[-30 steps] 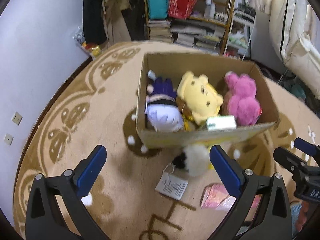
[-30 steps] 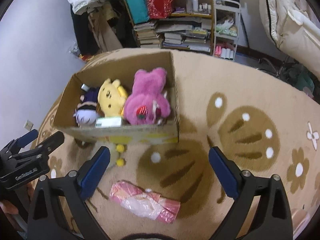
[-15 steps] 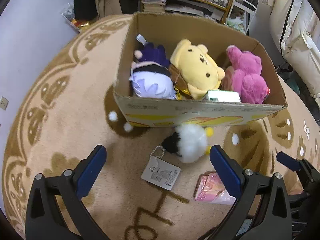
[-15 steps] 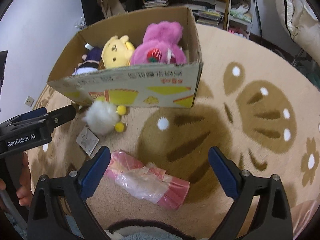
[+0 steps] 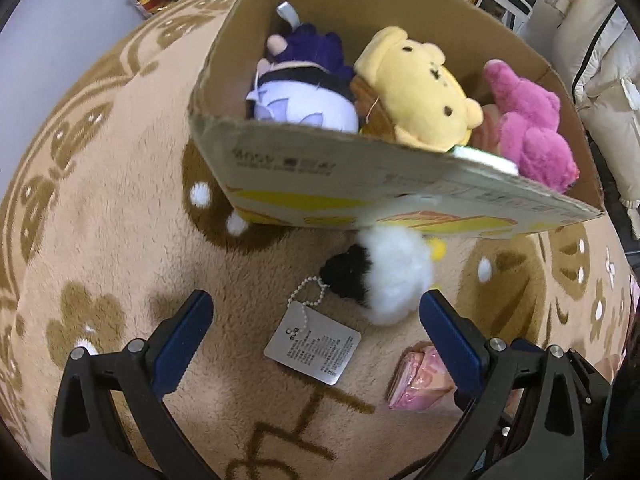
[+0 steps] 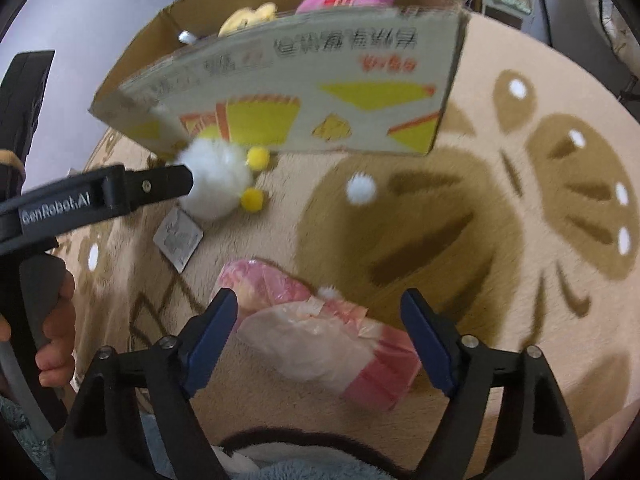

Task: Organize soft objects
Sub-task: 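Lower the left tool toward the pom-pom keychain plush while the right tool lowers onto the pink wrapped roll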

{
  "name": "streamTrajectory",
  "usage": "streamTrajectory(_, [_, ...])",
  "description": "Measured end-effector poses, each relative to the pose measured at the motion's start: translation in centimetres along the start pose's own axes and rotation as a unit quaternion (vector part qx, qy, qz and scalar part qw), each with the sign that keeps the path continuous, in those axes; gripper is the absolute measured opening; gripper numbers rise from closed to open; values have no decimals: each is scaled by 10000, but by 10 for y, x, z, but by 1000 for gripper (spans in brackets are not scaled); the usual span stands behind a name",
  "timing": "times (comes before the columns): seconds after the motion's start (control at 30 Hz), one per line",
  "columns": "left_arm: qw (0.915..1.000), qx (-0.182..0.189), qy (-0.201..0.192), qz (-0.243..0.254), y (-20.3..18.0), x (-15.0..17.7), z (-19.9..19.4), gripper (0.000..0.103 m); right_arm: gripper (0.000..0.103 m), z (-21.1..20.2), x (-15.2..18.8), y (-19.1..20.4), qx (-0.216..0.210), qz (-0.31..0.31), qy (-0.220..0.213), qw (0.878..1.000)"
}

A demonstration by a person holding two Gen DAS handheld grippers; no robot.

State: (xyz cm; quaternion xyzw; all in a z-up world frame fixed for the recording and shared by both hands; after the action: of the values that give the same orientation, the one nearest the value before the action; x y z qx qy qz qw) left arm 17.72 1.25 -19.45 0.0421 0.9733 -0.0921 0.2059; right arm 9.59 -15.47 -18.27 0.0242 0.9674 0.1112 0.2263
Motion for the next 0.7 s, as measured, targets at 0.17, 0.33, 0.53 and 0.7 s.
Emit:
streamTrajectory(0.17, [9999,74,87,-21,-1,0,5,102,88,13,8,4,-21,-51,303,9995])
streamTrajectory(0.33, [9999,62,146,11,0,0,8,102,88,20,17,11,-50,-170,502,9986])
streamTrajectory(0.53, [9999,-30,148,49,3,0,9,102,93,29,23,19,26,-333,676,9972])
streamTrajectory(0.7, [9999,-40,131,58,3,2,10,102,96,37,27,28,161,-509,794,9954])
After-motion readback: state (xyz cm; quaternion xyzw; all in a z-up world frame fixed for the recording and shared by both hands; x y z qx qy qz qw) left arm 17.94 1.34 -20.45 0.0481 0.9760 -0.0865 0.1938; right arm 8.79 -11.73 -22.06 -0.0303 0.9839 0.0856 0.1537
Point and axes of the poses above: each gripper's, at about its wrist camera, not at the fingertips, and z roughly the way its jaws point, y to its left, x to its underside, the point moved 8 cm from there along z, roughly the way its jaws point, and after that the axes turned 7 degrees about -y, right-handed, at the moved point
